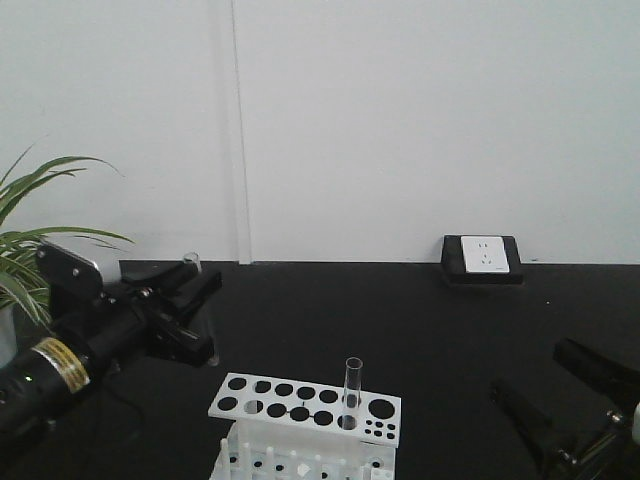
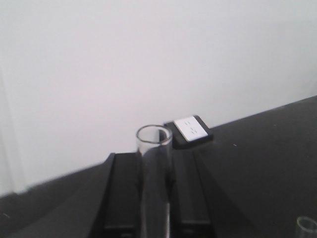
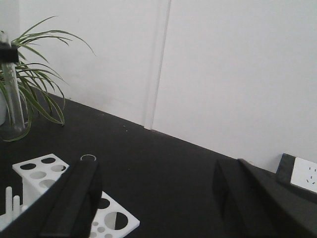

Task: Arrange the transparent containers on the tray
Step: 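Lift the test tube out of the rack with the left gripper, then lower the right gripper onto the other test tube and close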

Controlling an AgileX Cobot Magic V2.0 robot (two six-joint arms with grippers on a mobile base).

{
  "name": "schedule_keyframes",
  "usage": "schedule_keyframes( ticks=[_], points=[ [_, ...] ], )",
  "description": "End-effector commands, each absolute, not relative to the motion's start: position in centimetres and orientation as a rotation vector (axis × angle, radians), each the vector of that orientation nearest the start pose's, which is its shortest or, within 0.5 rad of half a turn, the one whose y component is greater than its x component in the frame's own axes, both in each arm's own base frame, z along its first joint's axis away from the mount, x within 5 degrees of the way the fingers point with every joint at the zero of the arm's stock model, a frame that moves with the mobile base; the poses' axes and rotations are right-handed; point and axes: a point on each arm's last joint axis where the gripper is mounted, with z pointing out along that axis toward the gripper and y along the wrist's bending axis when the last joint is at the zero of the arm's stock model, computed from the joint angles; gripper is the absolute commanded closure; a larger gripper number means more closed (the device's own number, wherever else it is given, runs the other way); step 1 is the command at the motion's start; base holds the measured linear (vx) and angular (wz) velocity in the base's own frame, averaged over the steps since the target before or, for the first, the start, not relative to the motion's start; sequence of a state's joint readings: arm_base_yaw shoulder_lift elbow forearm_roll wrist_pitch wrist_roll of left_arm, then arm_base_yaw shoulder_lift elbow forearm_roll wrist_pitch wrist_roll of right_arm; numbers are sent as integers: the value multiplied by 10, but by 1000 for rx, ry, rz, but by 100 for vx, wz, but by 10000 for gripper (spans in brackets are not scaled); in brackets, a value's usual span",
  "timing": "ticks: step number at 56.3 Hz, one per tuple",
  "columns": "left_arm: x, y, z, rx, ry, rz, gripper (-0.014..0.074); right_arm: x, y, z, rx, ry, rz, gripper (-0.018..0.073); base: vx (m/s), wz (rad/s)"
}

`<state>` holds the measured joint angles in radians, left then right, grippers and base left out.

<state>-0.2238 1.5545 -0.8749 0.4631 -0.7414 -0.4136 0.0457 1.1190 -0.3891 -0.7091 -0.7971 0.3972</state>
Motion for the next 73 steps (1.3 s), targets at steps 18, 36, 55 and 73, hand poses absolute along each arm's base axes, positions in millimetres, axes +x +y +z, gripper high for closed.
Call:
schedule_keyframes(
  ticks=[18,36,55,73],
  points=[
    [273,-83,390,415,1342,-238,597,237,75,245,-681,1458,434,45,0,0],
    [273,-80,386,394,1409,-219,597,296,123,235,-778,1422,568,120,0,0],
    [274,-79,386,389,1415,-222,597,343,140,220,-737,1403,687,132,0,0],
    [274,-79,384,386,1435,-212,597,362,148,205,-747,1412,749,192,0,0]
  ],
)
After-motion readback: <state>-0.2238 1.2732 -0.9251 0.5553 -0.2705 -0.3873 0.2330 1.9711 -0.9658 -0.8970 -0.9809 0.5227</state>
